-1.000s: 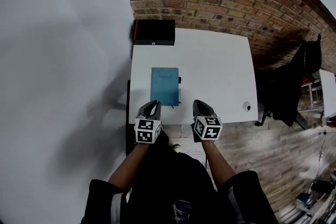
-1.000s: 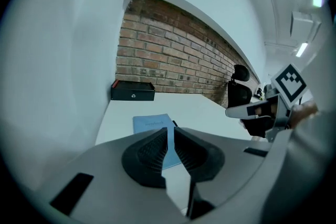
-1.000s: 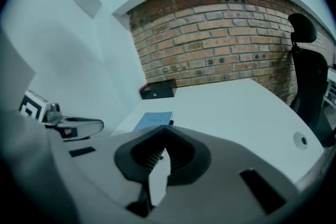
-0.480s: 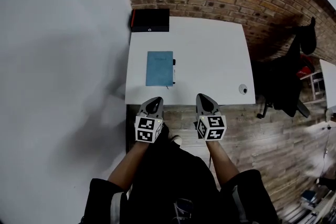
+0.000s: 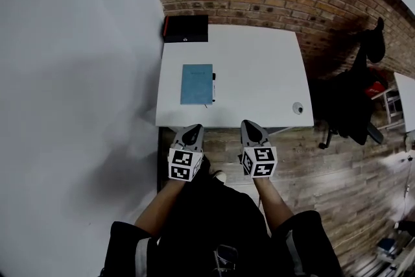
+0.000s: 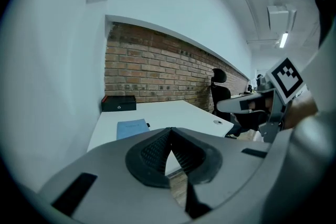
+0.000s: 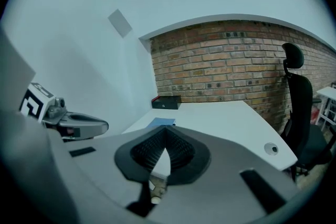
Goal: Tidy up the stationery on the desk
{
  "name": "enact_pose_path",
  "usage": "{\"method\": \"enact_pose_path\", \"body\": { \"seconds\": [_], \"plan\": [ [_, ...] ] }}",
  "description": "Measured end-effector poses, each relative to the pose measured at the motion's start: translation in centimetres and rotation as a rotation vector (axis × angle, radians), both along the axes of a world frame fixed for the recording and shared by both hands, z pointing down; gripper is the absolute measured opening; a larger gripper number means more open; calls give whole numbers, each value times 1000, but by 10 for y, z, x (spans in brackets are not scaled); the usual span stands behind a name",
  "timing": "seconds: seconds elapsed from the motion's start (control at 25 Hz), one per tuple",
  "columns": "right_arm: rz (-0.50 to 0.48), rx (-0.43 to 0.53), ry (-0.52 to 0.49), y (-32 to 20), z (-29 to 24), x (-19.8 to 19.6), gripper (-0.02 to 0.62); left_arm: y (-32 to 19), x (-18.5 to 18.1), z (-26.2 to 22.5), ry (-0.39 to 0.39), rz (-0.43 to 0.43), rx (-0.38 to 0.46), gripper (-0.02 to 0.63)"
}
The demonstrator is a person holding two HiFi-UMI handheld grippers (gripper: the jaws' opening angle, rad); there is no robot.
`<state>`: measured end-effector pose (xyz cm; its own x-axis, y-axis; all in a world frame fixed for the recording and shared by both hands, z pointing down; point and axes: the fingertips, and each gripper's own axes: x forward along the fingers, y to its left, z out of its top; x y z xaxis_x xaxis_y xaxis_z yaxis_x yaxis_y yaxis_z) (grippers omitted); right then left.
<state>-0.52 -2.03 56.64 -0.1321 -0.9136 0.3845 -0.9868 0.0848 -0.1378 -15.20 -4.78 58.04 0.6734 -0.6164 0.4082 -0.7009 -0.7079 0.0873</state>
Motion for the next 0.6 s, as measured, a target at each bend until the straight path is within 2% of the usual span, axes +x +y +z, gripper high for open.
{"method": "enact_pose_path", "body": {
  "seconds": [0.6],
  "plan": [
    [5, 16, -7, 9, -7, -7, 21, 13, -4, -5, -2, 14, 18, 15]
  ]
}}
